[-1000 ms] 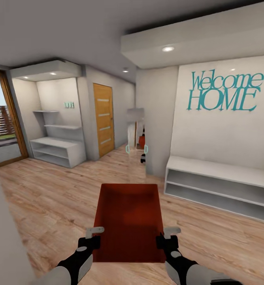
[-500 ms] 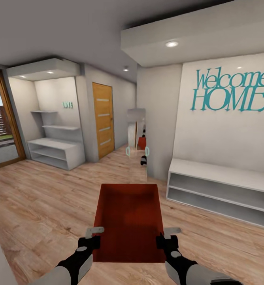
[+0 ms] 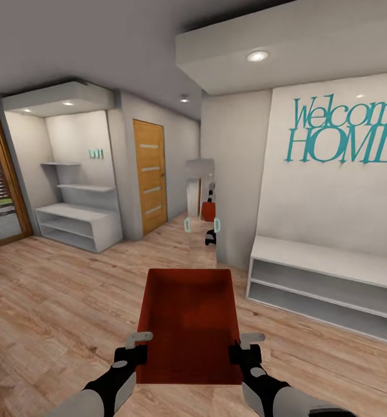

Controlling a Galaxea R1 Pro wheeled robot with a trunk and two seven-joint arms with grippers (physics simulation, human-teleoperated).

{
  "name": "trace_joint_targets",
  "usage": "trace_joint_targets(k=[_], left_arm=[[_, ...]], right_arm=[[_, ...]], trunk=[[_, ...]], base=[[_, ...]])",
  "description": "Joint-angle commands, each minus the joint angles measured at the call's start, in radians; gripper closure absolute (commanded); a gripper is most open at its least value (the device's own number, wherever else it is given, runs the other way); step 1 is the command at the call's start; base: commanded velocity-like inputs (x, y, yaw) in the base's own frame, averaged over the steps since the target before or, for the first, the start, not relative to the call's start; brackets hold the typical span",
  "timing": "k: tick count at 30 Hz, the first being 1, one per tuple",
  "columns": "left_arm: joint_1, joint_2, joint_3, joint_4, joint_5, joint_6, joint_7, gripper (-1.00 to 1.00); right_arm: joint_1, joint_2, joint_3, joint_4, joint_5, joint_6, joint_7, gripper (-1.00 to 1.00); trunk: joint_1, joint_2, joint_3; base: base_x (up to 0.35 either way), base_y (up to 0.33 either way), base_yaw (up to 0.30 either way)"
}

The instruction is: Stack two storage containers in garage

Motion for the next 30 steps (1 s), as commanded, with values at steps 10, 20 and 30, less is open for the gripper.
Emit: trace_joint_targets(k=[10,20,30], left_arm=[[-0.001,0.0,0.012,0.003,0.004,-0.005,0.018,1.0],[-0.001,0.0,0.012,0.003,0.005,-0.005,0.018,1.0],[-0.001,0.0,0.012,0.003,0.004,-0.005,0.018,1.0]], right_arm=[[-0.002,0.001,-0.03,-0.002,0.015,-0.003,-0.008,1.0],[-0.002,0.0,-0.03,-0.002,0.016,-0.003,-0.008,1.0],[-0.002,0.0,-0.03,-0.002,0.015,-0.003,-0.008,1.0]], trunk=[[0.001,-0.001,-0.002],[0.001,-0.001,-0.002],[0.001,-0.001,-0.002]], base=[[0.322,0.0,0.052],[0.322,0.0,0.249],[0.322,0.0,0.168]])
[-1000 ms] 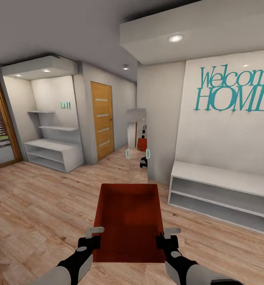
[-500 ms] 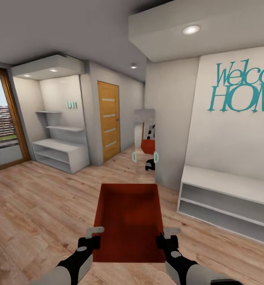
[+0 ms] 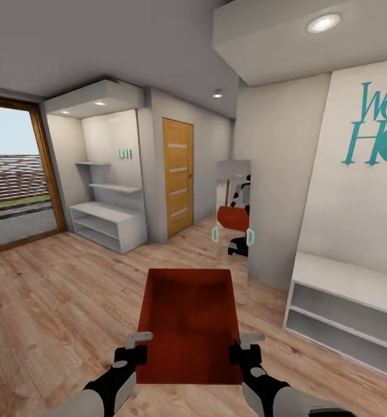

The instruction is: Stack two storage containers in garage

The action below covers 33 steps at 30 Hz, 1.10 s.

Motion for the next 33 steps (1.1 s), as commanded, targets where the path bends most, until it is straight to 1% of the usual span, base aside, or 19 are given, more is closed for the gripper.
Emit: trace_joint_targets(k=[1,33], left_arm=[[-0.001,0.0,0.012,0.003,0.005,-0.005,0.019,1.0],[-0.001,0.0,0.012,0.003,0.005,-0.005,0.019,1.0]], right_arm=[[-0.002,0.0,-0.029,-0.002,0.013,-0.003,-0.008,1.0],[-0.002,0.0,-0.028,-0.002,0.014,-0.003,-0.008,1.0]], trunk=[[0.001,-0.001,-0.002],[0.001,-0.001,-0.002]], base=[[0.322,0.0,0.01],[0.322,0.0,0.0]])
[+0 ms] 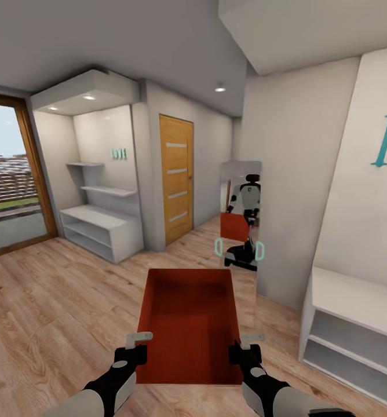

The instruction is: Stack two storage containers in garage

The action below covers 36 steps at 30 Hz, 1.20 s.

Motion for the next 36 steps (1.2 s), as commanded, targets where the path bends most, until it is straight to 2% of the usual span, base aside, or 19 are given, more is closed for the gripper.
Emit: trace_joint_targets(k=[1,21,36], left_arm=[[-0.001,0.0,0.012,0.003,0.004,-0.005,0.019,1.0],[-0.001,0.001,0.012,0.003,0.004,-0.005,0.019,1.0],[-0.001,0.001,0.012,0.003,0.004,-0.005,0.019,1.0]], right_arm=[[-0.002,0.0,-0.028,-0.002,0.014,-0.002,-0.008,1.0],[-0.002,-0.005,-0.029,-0.004,0.012,-0.004,-0.008,1.0],[-0.002,-0.004,-0.029,-0.004,0.012,-0.004,-0.008,1.0]], trunk=[[0.001,-0.001,-0.002],[0.001,-0.001,-0.002],[0.001,-0.001,-0.002]], base=[[0.322,0.0,0.0],[0.322,0.0,0.003],[0.322,0.0,0.275]])
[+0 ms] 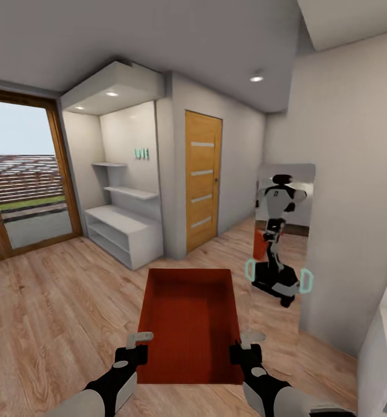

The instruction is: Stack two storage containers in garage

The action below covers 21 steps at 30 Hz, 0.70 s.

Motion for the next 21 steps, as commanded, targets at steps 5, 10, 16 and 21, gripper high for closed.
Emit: trace_joint_targets(k=[5,10,16,21], left_arm=[[-0.001,0.006,0.01,0.004,0.005,-0.004,0.013,1.0],[-0.001,0.006,0.01,0.004,0.006,-0.004,0.013,1.0],[-0.001,0.006,0.01,0.004,0.006,-0.004,0.013,1.0],[-0.001,0.006,0.01,0.004,0.005,-0.004,0.013,1.0]], right_arm=[[-0.001,0.0,-0.016,-0.002,-0.004,-0.006,-0.012,1.0],[-0.001,0.0,-0.016,-0.002,-0.004,-0.006,-0.012,1.0],[-0.001,-0.001,-0.016,-0.002,-0.004,-0.006,-0.012,1.0],[-0.001,0.0,-0.018,-0.002,-0.005,-0.008,-0.012,1.0]], trunk=[[0.001,-0.001,-0.002],[0.001,-0.001,-0.002],[0.001,-0.001,-0.002],[0.001,-0.001,-0.002]], base=[[0.322,0.0,0.3],[0.322,0.0,0.3],[0.322,0.0,0.136],[0.322,0.0,0.009]])
